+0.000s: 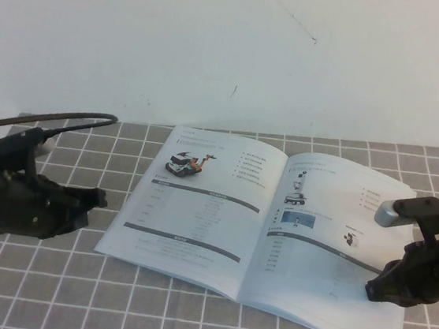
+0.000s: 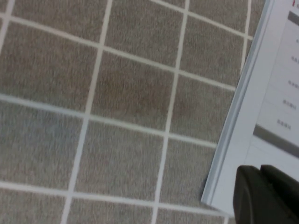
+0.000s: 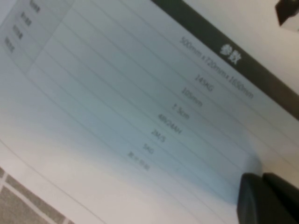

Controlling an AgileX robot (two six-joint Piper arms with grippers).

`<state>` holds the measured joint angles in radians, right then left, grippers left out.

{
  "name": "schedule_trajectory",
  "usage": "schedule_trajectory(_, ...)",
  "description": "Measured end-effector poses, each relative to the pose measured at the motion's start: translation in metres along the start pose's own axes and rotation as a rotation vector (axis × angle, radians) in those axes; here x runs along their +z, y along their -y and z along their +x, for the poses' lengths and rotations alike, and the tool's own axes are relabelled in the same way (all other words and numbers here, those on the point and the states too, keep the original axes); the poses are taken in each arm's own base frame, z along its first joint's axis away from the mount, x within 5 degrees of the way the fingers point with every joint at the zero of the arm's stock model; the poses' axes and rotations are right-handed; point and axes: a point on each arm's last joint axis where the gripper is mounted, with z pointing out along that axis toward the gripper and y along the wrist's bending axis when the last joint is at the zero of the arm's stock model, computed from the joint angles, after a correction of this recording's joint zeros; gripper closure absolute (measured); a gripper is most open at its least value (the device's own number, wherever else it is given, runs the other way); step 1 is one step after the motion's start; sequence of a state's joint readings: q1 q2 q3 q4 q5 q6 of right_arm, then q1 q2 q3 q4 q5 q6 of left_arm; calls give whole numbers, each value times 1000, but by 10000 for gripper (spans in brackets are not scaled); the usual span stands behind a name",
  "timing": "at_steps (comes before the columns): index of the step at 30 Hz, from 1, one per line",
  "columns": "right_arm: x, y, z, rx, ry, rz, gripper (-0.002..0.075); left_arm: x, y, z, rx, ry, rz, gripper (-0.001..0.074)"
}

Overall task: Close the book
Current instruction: 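Close the open booklet and leave it lying on the table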

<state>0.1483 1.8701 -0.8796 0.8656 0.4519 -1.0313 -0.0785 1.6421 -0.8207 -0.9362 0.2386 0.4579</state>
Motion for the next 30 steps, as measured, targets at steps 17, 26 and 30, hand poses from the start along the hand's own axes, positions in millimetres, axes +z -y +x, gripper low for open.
schedule_trajectory(17, 0, -1, 0, -36, -2, -8, 729, 39, 33, -49, 231, -192, 137, 738)
schedule_trajectory(26, 0, -1, -1, -44, 2, -8, 729, 62, 15, -53, 236, -230, 28, 738)
schedule_trajectory(30, 0, -1, -1, -36, 6, -13, 729, 69, 9, -48, 188, -273, 7, 738)
